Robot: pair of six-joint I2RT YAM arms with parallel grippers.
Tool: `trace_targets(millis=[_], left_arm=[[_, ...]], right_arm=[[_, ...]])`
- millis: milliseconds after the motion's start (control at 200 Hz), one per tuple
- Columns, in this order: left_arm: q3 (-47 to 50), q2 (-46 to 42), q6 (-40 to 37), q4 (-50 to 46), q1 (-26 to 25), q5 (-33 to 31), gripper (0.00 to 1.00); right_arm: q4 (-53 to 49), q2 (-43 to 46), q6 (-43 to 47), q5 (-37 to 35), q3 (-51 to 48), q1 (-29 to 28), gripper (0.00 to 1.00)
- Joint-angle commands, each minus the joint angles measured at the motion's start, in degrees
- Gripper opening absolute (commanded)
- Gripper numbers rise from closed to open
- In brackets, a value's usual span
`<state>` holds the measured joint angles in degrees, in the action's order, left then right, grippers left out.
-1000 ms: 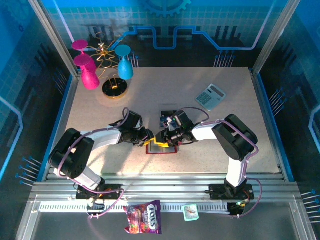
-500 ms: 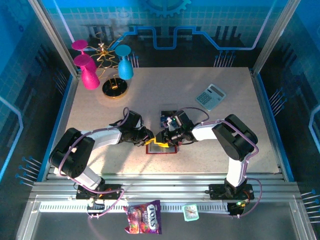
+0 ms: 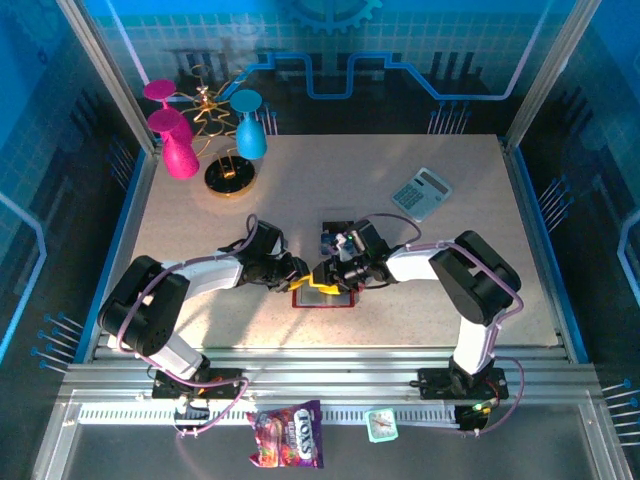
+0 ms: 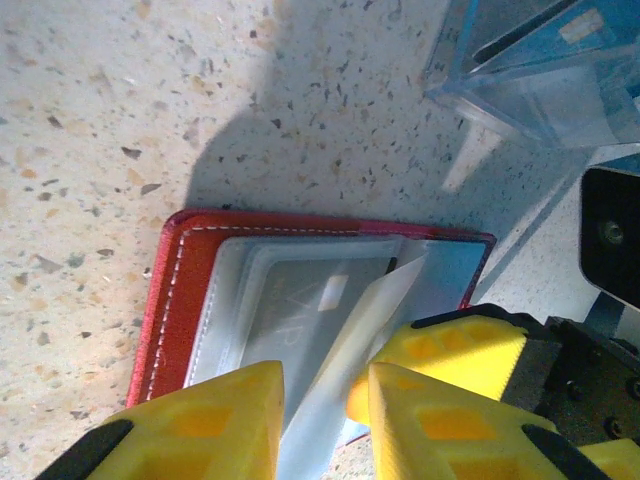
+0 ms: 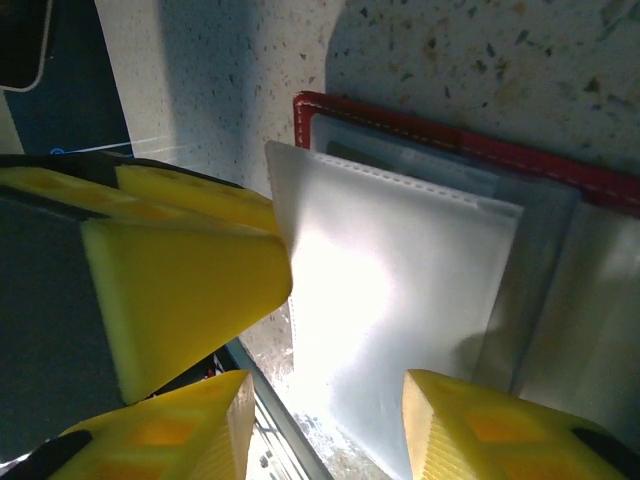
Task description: Take the credit cards out of the card holder
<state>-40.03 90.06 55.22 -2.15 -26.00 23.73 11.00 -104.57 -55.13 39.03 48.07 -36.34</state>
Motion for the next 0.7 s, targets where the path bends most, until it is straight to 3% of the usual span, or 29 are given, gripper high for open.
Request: trace_targets(millis=[0, 400, 690], left_arm=[[0.04, -0.41, -0.2, 0.61, -0.27, 2.23, 0.29], [0.06, -2.57, -0.26, -0.3, -0.28, 2.72, 0.32], [-0.73, -3.05, -1.24, -1.7, -0.5, 4.2, 0.36]], right_arm=[[-1.01, 3.64, -0.14, -0.44, -0.1, 0.39, 0.45], [-4.46, 7.57, 1.24, -1.89, -0.52, 1.99, 0.45], [-11.01, 11.54, 4.59, -2.94, -0.64, 6.27, 0.46]])
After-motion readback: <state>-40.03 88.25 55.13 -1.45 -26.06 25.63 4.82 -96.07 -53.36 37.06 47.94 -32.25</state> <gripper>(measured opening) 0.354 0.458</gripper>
